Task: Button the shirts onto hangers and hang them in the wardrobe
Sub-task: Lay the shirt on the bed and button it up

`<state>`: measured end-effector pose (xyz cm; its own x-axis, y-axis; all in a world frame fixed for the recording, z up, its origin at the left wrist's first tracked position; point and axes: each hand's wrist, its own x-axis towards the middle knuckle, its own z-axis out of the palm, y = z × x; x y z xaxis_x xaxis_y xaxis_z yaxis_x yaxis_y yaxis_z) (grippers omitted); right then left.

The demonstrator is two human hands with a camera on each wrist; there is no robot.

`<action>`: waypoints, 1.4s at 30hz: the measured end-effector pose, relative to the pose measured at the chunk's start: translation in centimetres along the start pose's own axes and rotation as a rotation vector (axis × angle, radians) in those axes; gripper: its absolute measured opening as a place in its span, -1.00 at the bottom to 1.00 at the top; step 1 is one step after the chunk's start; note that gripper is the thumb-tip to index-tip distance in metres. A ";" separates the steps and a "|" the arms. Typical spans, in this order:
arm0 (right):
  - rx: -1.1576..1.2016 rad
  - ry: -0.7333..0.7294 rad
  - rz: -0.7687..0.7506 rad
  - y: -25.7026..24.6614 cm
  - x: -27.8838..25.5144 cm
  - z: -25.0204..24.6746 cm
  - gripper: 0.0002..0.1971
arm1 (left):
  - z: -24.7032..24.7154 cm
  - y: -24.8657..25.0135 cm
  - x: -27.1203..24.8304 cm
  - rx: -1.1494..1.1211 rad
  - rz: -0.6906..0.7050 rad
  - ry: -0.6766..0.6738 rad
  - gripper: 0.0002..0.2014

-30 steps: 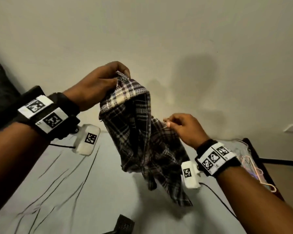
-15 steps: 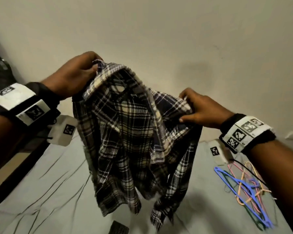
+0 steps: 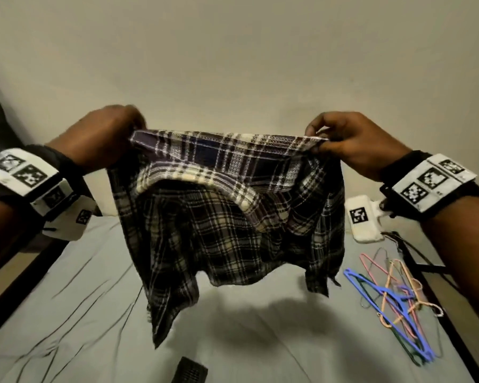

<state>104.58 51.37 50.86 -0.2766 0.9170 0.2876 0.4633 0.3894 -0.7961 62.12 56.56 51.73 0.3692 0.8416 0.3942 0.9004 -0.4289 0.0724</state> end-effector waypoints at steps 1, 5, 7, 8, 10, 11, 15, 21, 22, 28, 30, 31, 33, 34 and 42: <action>-0.006 0.022 -0.024 -0.2 -0.2 -0.2 -0.76 | 1.0 -0.6 0.0 0.001 -0.091 0.021 -0.71; -0.145 0.123 -0.003 1.3 -0.8 -1.2 -0.80 | 4.3 -1.5 -1.0 -0.365 -0.355 0.033 -0.80; -0.167 0.167 0.020 2.6 -1.3 -1.8 -0.79 | 5.2 -1.1 -1.4 -0.599 -0.386 0.011 -0.69; -0.156 0.181 0.026 3.2 -1.6 -2.1 -0.79 | 5.5 -0.8 -1.5 -0.702 -0.385 0.007 -0.65; -0.105 0.200 0.054 4.0 -2.2 -2.7 -0.80 | 5.8 0.3 -1.7 -0.811 -0.356 -0.006 -0.64; -0.061 0.206 0.081 4.3 -2.6 -3.2 -0.80 | 5.7 0.9 -1.7 -0.832 -0.340 -0.016 -0.65; 0.110 0.211 0.062 4.6 -3.6 -5.0 -0.82 | 4.9 2.6 -1.4 -0.981 -0.322 -0.035 -0.60; 0.204 0.319 0.086 7.1 -3.9 -7.5 -0.76 | 6.3 5.6 -1.2 -1.080 -0.353 -0.089 -0.79; 0.112 0.308 0.126 8.0 -3.9 -7.6 -0.75 | 6.7 6.1 -1.2 -1.035 -0.359 -0.102 -0.78; -0.128 0.247 0.211 10.7 -5.3 -7.3 -0.93 | 7.5 9.0 -1.9 -0.434 -0.172 -0.304 -0.64; -0.308 0.056 0.157 10.8 -6.3 -7.2 -0.62 | 7.6 9.6 -1.8 -0.396 -0.172 -0.329 -0.76; -0.418 -0.047 0.136 11.0 -6.6 -7.1 -0.49 | 7.8 9.6 -1.8 -0.402 -0.174 -0.327 -0.90; -0.508 -0.168 0.087 11.6 -7.1 -7.0 -0.43 | 7.7 9.0 -1.9 -0.431 -0.183 -0.308 -0.74; -0.470 -0.187 0.058 12.1 -7.4 -7.2 -0.47 | 7.6 8.9 -2.1 -0.446 -0.197 -0.301 -0.68; 0.073 -0.311 0.051 8.7 -7.8 -9.3 -0.82 | 3.9 7.2 -3.4 -0.809 -0.286 -0.158 -0.58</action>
<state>118.64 48.38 46.67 -0.5042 0.8600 0.0789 0.4244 0.3263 -0.8446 68.23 51.85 47.36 0.2352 0.9626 0.1341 0.5457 -0.2450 0.8014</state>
